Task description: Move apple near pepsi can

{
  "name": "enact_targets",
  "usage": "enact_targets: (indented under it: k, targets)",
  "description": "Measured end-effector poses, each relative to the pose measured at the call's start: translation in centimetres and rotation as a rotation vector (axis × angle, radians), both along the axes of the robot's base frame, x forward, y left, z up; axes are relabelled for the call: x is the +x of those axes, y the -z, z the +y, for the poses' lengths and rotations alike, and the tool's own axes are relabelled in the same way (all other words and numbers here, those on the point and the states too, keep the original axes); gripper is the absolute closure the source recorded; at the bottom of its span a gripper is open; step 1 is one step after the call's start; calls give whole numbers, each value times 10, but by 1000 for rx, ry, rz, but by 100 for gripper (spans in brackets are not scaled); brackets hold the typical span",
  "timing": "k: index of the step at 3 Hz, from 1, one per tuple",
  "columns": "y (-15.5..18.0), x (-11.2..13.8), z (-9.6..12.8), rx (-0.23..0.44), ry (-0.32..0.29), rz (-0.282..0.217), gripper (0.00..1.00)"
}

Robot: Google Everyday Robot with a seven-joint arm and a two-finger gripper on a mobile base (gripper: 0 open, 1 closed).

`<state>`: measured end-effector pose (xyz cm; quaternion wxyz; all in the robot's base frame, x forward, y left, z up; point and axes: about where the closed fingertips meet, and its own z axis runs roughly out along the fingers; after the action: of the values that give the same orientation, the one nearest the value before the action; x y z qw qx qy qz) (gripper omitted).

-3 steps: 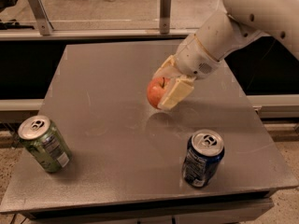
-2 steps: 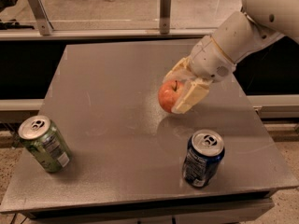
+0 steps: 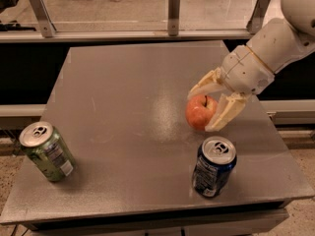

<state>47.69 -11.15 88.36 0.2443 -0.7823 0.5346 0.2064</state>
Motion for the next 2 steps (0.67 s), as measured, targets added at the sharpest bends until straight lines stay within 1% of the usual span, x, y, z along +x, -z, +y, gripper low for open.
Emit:
enact_targets:
  k: [1,2]
  targets:
    - [2,-9,-8,0,-61,-3,100]
    - [7,-17,-10,-10,-140,2,100]
